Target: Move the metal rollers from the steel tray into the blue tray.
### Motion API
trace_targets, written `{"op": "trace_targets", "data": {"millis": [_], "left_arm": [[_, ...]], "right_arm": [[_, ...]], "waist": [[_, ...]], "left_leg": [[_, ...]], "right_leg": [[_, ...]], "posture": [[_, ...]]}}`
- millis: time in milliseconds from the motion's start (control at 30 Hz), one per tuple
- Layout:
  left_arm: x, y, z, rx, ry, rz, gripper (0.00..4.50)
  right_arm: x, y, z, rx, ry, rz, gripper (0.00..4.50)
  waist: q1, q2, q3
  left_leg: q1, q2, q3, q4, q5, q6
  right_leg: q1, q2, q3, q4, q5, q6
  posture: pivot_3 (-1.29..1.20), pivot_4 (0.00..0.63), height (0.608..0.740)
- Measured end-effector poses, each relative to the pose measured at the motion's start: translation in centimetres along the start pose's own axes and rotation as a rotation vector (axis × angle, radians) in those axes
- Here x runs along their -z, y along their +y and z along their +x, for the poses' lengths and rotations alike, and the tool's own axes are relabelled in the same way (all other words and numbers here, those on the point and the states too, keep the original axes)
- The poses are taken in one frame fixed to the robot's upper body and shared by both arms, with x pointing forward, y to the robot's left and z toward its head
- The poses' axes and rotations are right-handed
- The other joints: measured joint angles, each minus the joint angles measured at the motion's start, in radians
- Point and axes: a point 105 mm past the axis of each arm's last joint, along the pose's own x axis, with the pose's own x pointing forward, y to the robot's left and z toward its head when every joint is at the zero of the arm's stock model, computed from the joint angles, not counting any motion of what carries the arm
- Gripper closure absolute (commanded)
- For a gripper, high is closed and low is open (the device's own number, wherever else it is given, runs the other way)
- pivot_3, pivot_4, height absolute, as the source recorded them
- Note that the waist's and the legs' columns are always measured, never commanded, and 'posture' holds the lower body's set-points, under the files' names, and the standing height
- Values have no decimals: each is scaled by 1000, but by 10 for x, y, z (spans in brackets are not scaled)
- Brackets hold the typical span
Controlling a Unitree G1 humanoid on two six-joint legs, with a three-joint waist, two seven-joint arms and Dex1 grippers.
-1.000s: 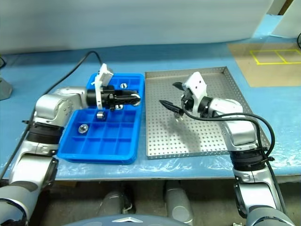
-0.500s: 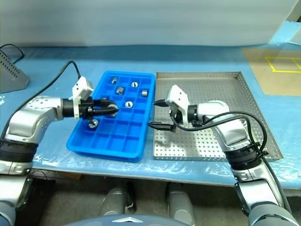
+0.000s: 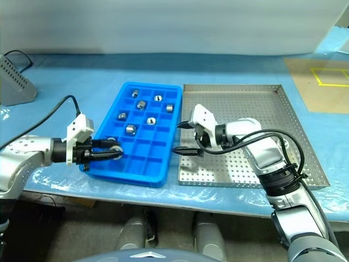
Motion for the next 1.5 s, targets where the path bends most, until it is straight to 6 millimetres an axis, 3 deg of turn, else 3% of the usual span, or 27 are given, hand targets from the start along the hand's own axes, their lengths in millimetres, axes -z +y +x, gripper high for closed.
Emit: {"op": "trace_targets", "data": {"millis": [300,533,567,700,967,1100,1200,1333,1500], "left_arm": [[17,-2,-5,-48,27,-51,3033],[19,-2,-6,-54,31,-51,3033],[19,-1,-6,-59,32,-50,2303],[16,7,-7,-106,32,-37,1060],[4,15,-7,-104,9,-14,1060],[-35,27,-3,-121,-93,60,1060],[-64,27,5,-96,-172,106,1060],[-77,26,28,-13,-195,128,1060],[-82,30,81,70,-212,132,1060]], "right_arm": [[-1,-2,0,-20,10,-17,0],[0,-2,0,-16,19,-23,0],[0,-2,0,-15,19,-23,0],[0,-2,1,-15,17,-26,0],[3,-2,1,-9,18,-14,0],[4,-2,0,2,17,-4,0],[3,-3,-4,10,4,19,0],[-2,-4,-20,33,-8,38,0],[3,-9,-49,131,5,81,0]], "waist": [[4,0,0],[16,-1,0],[16,-1,0],[15,-1,0],[15,-1,0],[20,-1,0],[17,-1,0],[15,-1,0],[15,-1,0]], "left_leg": [[1,0,0,-2,1,-1],[1,0,0,-1,1,-1],[1,0,0,-1,1,-1],[2,0,0,-1,1,-1],[1,0,0,-1,1,-1],[1,0,0,1,1,-1],[2,-1,0,2,1,0],[2,0,0,2,1,0],[0,-1,0,3,0,1]], "right_leg": [[0,0,0,0,0,-1],[0,0,0,0,0,-1],[0,0,0,0,0,-1],[0,0,0,1,0,-1],[0,0,0,1,0,-1],[1,0,0,2,0,-1],[2,0,1,2,0,-1],[2,0,1,2,0,-1],[3,0,1,1,0,-1]], "posture": [[-112,150,740],[-117,150,740],[-119,150,740],[-128,150,740],[-152,150,740],[-176,150,740],[-206,150,740],[-258,150,740],[-356,150,740]]}}
